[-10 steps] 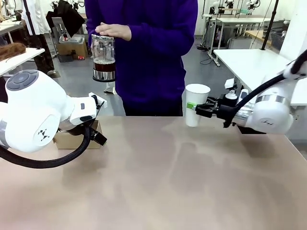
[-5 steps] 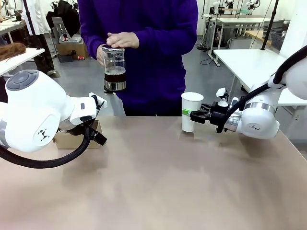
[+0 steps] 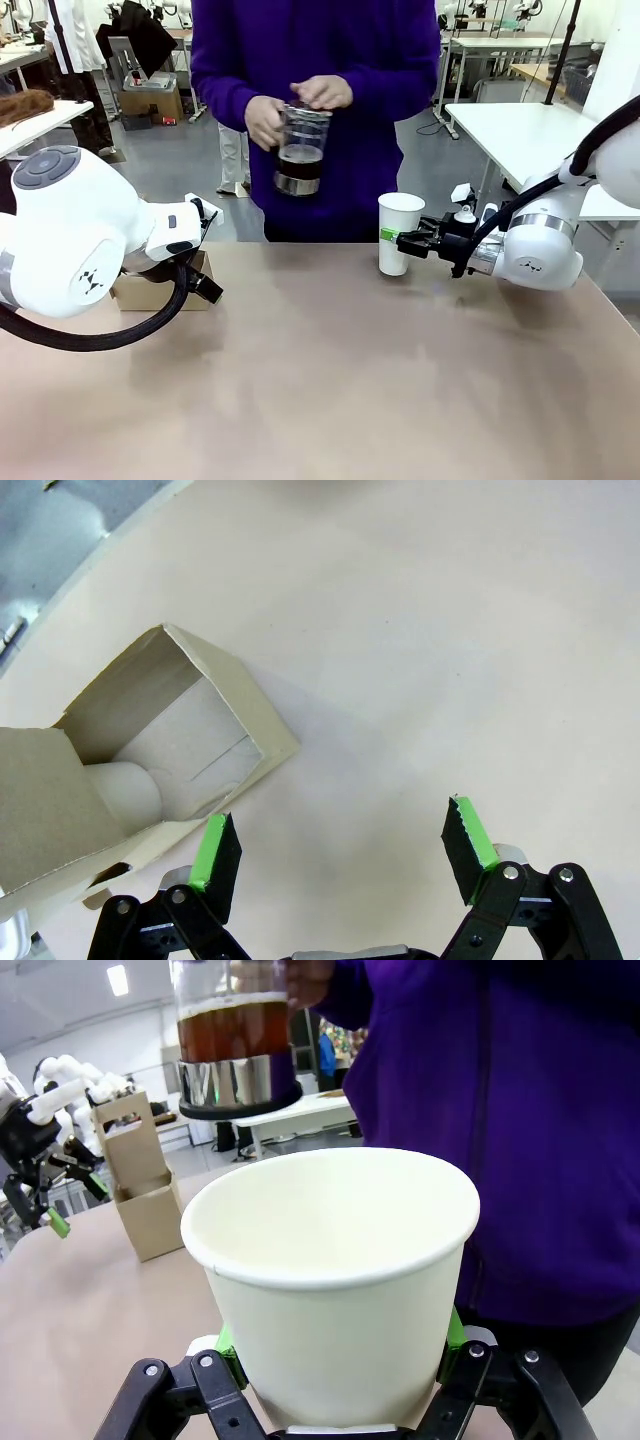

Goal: Pour a drink into a cup and package it in a carrier.
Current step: When a person places the Paper Cup Lid on the 600 ml Paper Cup , lift the 600 ml Paper Cup.

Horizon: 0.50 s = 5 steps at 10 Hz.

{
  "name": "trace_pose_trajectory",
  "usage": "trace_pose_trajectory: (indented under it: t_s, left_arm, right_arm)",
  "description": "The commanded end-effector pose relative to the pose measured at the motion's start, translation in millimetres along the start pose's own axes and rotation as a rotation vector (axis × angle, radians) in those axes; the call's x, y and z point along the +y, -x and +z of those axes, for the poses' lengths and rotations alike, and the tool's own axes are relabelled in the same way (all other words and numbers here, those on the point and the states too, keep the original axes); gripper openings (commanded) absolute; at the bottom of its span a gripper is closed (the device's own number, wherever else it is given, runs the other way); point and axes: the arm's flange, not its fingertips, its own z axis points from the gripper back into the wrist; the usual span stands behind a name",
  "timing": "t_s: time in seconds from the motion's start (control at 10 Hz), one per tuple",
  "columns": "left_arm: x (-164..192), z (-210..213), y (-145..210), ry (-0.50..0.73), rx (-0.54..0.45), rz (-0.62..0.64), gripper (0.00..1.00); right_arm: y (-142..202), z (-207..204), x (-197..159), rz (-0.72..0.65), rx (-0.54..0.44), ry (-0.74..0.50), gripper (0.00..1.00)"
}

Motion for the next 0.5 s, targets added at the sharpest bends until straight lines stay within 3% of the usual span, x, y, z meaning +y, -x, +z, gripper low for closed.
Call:
trace_pose_trajectory:
  t_s: [0.0,0.4]
  left_arm:
    - [0.7,0.3,0.2,0.002,-0.001,0.002,1.0]
    - [0.7,0.3,0.2,0.002,-0.001,0.002,1.0]
  right_arm:
    - [-3.1,0.1,2.1,0.003,-0.001,0.0,0.8]
    - [-3.1,0.1,2.1,0.003,-0.001,0.0,0.8]
